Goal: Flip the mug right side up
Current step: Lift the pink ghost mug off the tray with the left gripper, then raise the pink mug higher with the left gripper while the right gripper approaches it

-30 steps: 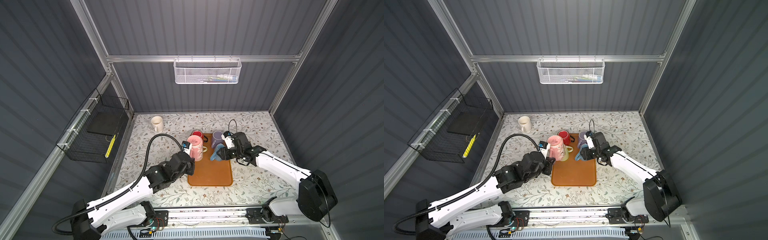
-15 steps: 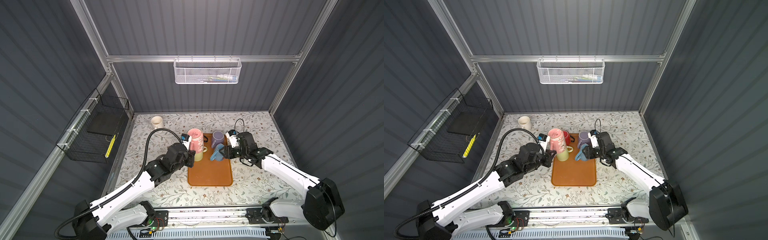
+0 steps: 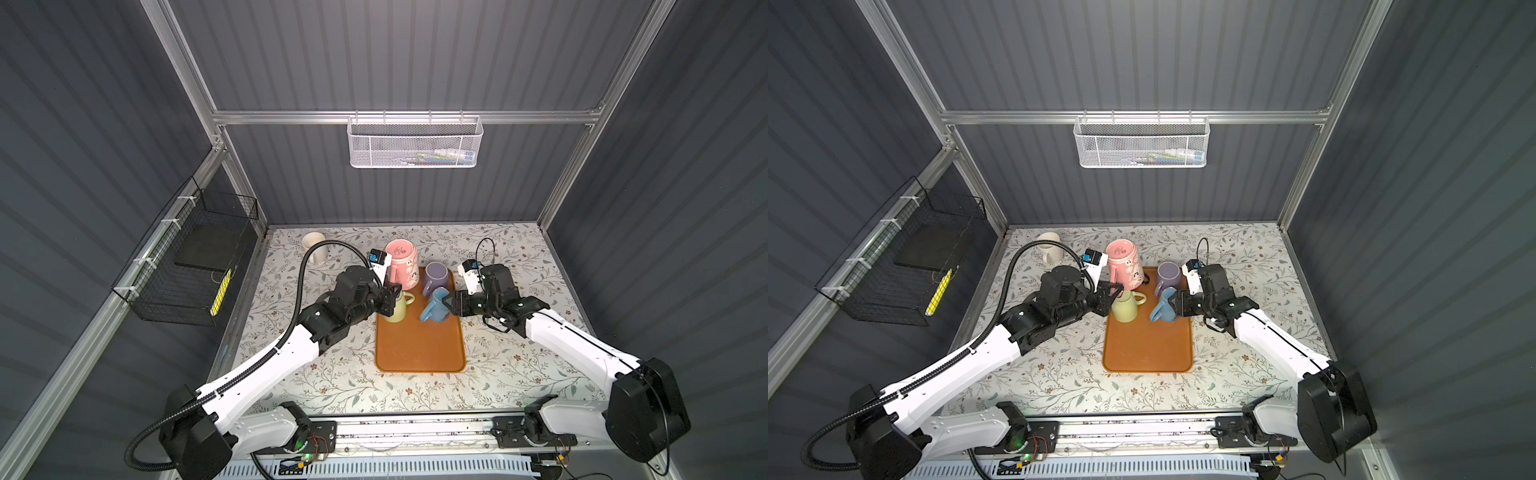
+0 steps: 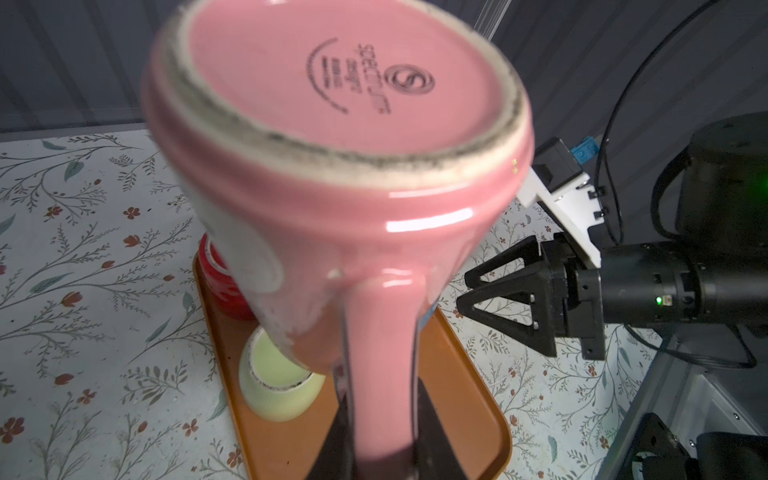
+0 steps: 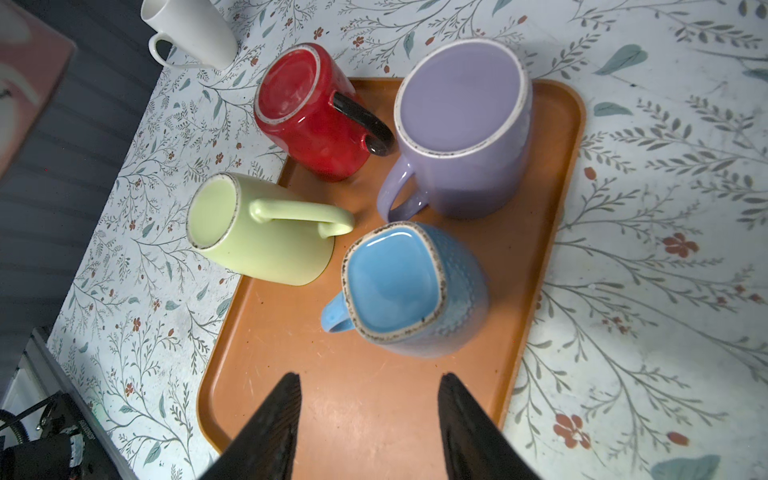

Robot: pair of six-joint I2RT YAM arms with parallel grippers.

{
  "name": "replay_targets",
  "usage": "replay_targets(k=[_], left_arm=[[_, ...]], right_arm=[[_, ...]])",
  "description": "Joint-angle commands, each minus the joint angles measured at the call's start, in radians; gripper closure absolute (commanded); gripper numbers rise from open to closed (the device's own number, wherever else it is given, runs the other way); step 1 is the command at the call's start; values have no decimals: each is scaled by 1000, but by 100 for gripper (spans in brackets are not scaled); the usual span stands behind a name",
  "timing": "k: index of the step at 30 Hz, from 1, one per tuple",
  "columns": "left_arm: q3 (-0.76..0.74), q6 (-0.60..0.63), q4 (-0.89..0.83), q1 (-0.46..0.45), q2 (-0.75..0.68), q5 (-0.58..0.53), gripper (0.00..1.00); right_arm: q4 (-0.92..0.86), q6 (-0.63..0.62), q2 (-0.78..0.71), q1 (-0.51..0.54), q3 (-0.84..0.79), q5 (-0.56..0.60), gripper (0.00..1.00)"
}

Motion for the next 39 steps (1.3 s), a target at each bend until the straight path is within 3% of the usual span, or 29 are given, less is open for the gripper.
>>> replay_targets(k=[1,8,19,31,39], left_arm=[[69,39,179,28,22,58,100],[144,59,249,84,134,145,100],[246,76,369,86,271,193,100],[265,63,436,88,297,237,100],[273,52,467,94,315,266,100]], right_arm=[[12,10,-37,-24,-13,-22,45],[36,39,-97,-79,-45,-43,45],[155,89,-69,-152,-88,-148,45],[414,216,11,-193,-112,-307,46],[433,232,14,-194,-126,-316,46]])
